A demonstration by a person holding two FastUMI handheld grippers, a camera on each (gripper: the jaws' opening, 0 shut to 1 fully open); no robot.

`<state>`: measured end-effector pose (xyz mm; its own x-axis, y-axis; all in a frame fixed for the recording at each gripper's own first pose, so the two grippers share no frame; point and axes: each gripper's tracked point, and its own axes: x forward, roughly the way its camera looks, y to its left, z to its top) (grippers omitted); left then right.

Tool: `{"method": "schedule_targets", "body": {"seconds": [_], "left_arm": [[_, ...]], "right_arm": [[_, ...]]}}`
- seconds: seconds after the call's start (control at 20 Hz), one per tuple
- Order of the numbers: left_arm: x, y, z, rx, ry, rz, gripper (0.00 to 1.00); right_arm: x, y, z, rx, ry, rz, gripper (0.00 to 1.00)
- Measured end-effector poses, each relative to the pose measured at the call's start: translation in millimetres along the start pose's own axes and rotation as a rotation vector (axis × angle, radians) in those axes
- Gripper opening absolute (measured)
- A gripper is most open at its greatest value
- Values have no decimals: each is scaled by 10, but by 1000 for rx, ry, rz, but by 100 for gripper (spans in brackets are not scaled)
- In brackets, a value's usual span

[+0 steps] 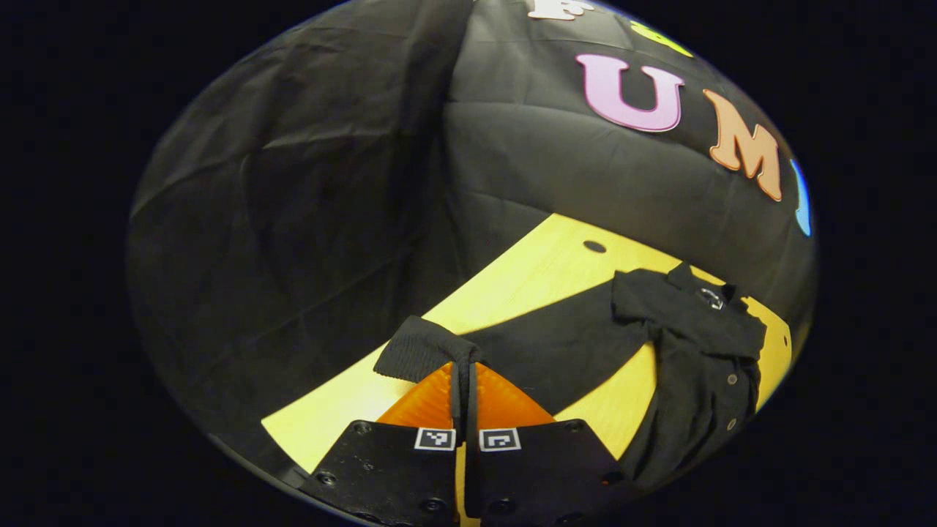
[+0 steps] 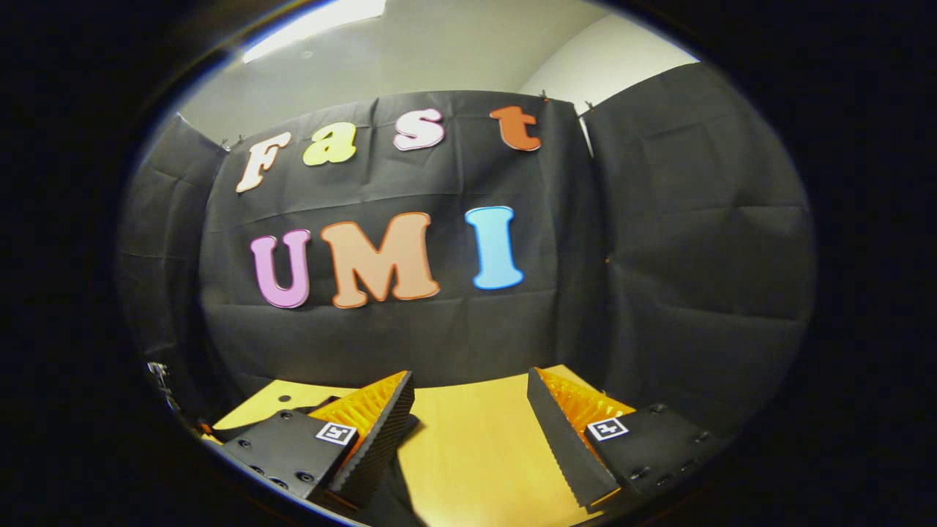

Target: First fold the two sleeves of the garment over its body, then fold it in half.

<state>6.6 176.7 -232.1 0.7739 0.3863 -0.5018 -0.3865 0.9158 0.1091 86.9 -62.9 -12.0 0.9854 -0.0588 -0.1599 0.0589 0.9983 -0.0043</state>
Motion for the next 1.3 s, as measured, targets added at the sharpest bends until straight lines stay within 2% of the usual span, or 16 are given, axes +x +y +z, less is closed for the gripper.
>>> {"method": "schedule_targets", "body": {"seconds": [0.15,0.3,0.35,0.55,0.65,0.75,1.0,1.15,1.2,1.3], "left_arm": [[154,-626,501,40,-80,-75,0],[290,-1557,916,122,-189,-190,0],[349,-1912,914,166,-183,-226,0],[405,-3182,722,295,-147,-403,0],[381,-3732,543,375,-130,-473,0],[365,-4218,328,451,-113,-538,0],[100,-5153,-58,590,-109,-679,0],[-23,-5424,-345,661,-78,-734,0],[-95,-5481,-459,681,-45,-765,22],[-136,-5543,-541,729,-31,-751,66]], "right_arm": [[-126,-415,-108,18,11,-86,98],[-179,-742,-174,62,25,-135,95],[-194,-839,-191,76,29,-152,100],[-288,-1225,-291,87,51,-231,98],[-406,-1383,-348,62,72,-285,98],[-468,-1483,-396,65,89,-308,98],[-514,-1555,-522,130,104,-323,98],[-534,-1536,-620,118,126,-321,98],[-549,-1541,-632,111,131,-320,98],[-528,-1547,-647,101,141,-311,98]]}}
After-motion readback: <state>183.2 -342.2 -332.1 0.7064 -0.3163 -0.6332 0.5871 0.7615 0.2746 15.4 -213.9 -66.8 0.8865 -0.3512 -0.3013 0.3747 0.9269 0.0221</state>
